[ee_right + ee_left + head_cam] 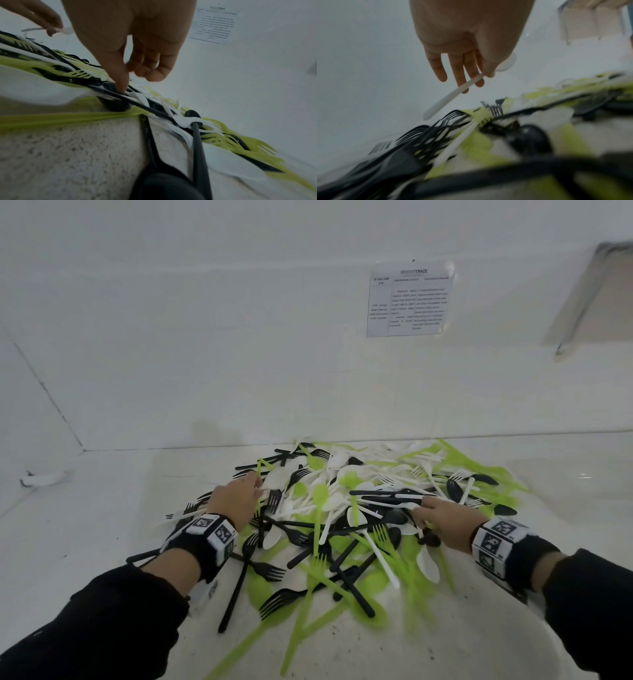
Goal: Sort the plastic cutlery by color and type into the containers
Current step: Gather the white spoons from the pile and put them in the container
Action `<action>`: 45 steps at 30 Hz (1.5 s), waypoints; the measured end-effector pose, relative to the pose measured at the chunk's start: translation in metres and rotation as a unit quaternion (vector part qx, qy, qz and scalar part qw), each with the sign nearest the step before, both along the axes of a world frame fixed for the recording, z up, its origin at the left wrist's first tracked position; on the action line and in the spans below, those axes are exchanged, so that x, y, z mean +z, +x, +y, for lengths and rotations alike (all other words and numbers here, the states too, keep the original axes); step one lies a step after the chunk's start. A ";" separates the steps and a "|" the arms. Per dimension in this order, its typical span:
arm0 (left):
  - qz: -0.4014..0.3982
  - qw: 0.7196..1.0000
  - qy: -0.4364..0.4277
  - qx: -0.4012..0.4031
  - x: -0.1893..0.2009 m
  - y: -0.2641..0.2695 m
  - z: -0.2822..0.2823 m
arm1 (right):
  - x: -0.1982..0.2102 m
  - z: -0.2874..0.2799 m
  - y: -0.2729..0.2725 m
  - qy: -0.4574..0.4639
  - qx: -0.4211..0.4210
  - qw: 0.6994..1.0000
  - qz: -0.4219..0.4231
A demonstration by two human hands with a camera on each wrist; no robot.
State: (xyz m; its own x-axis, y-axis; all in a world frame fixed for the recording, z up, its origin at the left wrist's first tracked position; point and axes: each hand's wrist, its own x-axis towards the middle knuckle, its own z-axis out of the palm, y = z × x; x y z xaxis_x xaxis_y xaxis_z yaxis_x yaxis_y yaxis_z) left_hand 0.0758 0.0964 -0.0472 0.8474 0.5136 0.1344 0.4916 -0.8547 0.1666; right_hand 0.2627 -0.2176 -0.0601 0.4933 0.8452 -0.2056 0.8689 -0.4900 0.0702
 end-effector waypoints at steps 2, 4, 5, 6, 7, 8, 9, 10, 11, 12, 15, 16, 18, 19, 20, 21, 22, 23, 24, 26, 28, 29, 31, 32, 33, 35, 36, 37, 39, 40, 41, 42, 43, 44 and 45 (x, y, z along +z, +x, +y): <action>-0.090 0.991 -0.099 0.007 0.007 0.007 -0.012 | 0.003 0.000 -0.003 -0.033 0.043 0.998 0.029; -0.138 0.976 -0.170 0.017 0.012 0.018 -0.031 | 0.006 0.000 -0.007 -0.098 0.069 0.992 0.041; -0.135 0.971 -0.193 0.028 0.012 0.024 -0.041 | 0.006 0.001 -0.009 -0.119 0.078 0.989 0.033; -0.124 0.969 -0.210 0.037 0.011 0.030 -0.052 | 0.005 0.002 -0.009 -0.130 0.091 0.987 0.018; -0.107 0.970 -0.217 0.042 0.009 0.037 -0.061 | 0.003 0.004 -0.009 -0.133 0.103 0.986 0.006; -0.084 0.972 -0.217 0.045 0.007 0.044 -0.070 | 0.001 0.004 -0.009 -0.130 0.107 0.986 0.006; -0.059 0.973 -0.217 0.046 0.005 0.049 -0.077 | 0.001 0.005 -0.007 -0.118 0.104 0.987 0.015; -0.037 0.973 -0.223 0.042 0.003 0.055 -0.084 | 0.001 0.005 -0.006 -0.097 0.093 0.990 0.031; -0.016 0.972 -0.230 0.039 0.001 0.060 -0.089 | 0.001 0.005 -0.003 -0.062 0.080 0.993 0.054; 0.004 0.972 -0.233 0.041 -0.001 0.065 -0.093 | 0.001 0.004 0.000 -0.015 0.063 0.994 0.084; 0.059 0.972 -0.224 0.046 -0.006 0.076 -0.100 | 0.005 0.003 0.008 0.125 0.005 0.979 0.162; 0.084 0.974 -0.206 0.044 -0.009 0.078 -0.101 | 0.007 0.002 0.011 0.163 -0.019 0.971 0.175; 0.127 0.977 -0.166 0.050 -0.012 0.079 -0.102 | 0.011 0.002 0.012 0.232 -0.081 0.951 0.190; 0.133 0.976 -0.161 0.057 -0.014 0.078 -0.100 | 0.014 0.004 0.011 0.268 -0.108 0.935 0.206; 0.134 0.977 -0.157 0.056 -0.016 0.078 -0.098 | 0.017 0.008 0.010 0.302 -0.132 0.916 0.230; 0.138 0.976 -0.158 0.054 -0.016 0.078 -0.097 | 0.020 0.014 0.008 0.325 -0.152 0.899 0.252; 0.134 0.978 -0.155 0.050 -0.018 0.078 -0.095 | 0.025 0.021 0.007 0.327 -0.169 0.893 0.261; 0.126 0.978 -0.160 0.051 -0.019 0.077 -0.093 | 0.028 0.029 0.005 0.305 -0.183 0.898 0.261; 0.118 0.978 -0.165 0.053 -0.021 0.077 -0.091 | 0.031 0.038 0.002 0.267 -0.195 0.907 0.260; 0.087 0.975 -0.190 0.069 -0.022 0.076 -0.090 | 0.031 0.056 -0.003 0.178 -0.205 0.923 0.274; 0.042 0.971 -0.218 0.085 -0.021 0.076 -0.090 | 0.021 0.076 -0.006 0.124 -0.211 0.926 0.289; 0.024 0.971 -0.222 0.091 -0.020 0.076 -0.089 | 0.016 0.084 -0.008 0.107 -0.211 0.927 0.292; 0.006 0.970 -0.222 0.100 -0.017 0.077 -0.088 | 0.009 0.095 -0.014 0.081 -0.203 0.935 0.280; 0.001 0.970 -0.219 0.105 -0.015 0.078 -0.088 | 0.008 0.099 -0.018 0.072 -0.195 0.943 0.261; -0.003 0.968 -0.220 0.118 -0.013 0.078 -0.088 | 0.007 0.101 -0.021 0.063 -0.195 0.948 0.243; -0.014 0.965 -0.223 0.135 -0.012 0.077 -0.084 | 0.006 0.108 -0.027 0.030 -0.187 0.960 0.209; -0.022 0.964 -0.228 0.136 -0.013 0.076 -0.081 | 0.005 0.110 -0.030 0.010 -0.172 0.966 0.194; -0.026 0.961 -0.238 0.138 -0.013 0.074 -0.078 | 0.003 0.112 -0.031 -0.003 -0.166 0.968 0.186; -0.034 0.959 -0.247 0.135 -0.018 0.071 -0.067 | 0.001 0.113 -0.027 0.003 -0.169 0.966 0.195; -0.035 0.958 -0.250 0.133 -0.020 0.070 -0.062 | 0.003 0.112 -0.024 0.013 -0.180 0.962 0.206; -0.033 0.957 -0.254 0.135 -0.021 0.069 -0.057 | 0.004 0.112 -0.021 0.019 -0.200 0.953 0.228; -0.033 0.956 -0.258 0.137 -0.022 0.069 -0.053 | 0.005 0.112 -0.017 0.036 -0.214 0.942 0.256; -0.033 0.953 -0.265 0.143 -0.022 0.070 -0.049 | 0.005 0.112 -0.012 0.064 -0.230 0.928 0.286; -0.036 0.951 -0.270 0.148 -0.023 0.071 -0.045 | 0.005 0.114 -0.007 0.096 -0.246 0.914 0.309; -0.040 0.949 -0.273 0.153 -0.022 0.072 -0.042 | 0.007 0.113 -0.005 0.125 -0.262 0.899 0.328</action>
State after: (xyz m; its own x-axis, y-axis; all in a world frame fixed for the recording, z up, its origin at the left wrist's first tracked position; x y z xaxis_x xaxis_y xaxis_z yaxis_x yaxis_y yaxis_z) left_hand 0.1481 0.0545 -0.0694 0.6456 0.7457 -0.1647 0.6700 -0.4495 0.5908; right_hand 0.2577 -0.1043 -0.0530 0.6797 0.5920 -0.4330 0.3286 -0.7736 -0.5419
